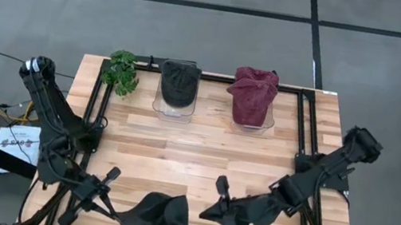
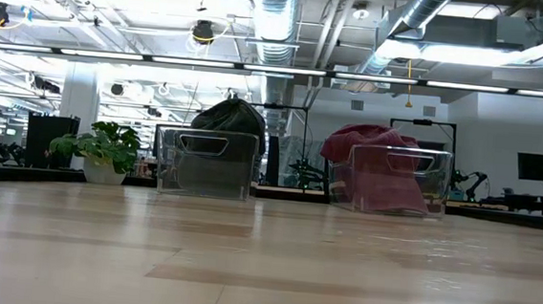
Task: Pick & Place hat
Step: Put the black cap into the left transparent bin
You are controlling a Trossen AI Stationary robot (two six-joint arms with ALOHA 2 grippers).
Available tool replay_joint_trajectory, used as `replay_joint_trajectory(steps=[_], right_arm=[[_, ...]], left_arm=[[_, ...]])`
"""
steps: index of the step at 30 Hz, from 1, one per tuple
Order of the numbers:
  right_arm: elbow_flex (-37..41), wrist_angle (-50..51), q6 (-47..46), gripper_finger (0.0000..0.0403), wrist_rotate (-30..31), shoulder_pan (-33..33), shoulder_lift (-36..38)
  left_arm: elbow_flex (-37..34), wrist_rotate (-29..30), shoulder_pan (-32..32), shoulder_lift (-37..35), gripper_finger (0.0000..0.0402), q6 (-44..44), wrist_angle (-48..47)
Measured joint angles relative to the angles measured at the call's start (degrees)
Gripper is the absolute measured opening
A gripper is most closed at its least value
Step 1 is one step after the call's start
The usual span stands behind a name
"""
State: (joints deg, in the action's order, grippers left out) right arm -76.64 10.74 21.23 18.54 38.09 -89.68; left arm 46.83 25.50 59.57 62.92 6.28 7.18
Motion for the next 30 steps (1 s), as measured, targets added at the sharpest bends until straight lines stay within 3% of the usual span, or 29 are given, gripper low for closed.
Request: replay_joint_trajectory(steps=[13, 23, 30], right_arm=[[0.0, -1.4, -4.5, 0.0065, 14.7, 4.2, -1.4], [0.0, -6.4, 3.1, 0.0066, 14.7, 4.8, -3.3], [0.0, -7.4, 5.8, 0.0066, 11.4, 5.4, -3.4]], left_arm=[[0.0, 0.0, -0.6, 0.6, 0.0017, 0.6, -0.9], [0.0, 1.2, -0.9, 0.6, 0.0017, 0.6, -1.8], [0.0, 1.3, -0.9, 0.6, 0.0017, 0.6, -1.8]])
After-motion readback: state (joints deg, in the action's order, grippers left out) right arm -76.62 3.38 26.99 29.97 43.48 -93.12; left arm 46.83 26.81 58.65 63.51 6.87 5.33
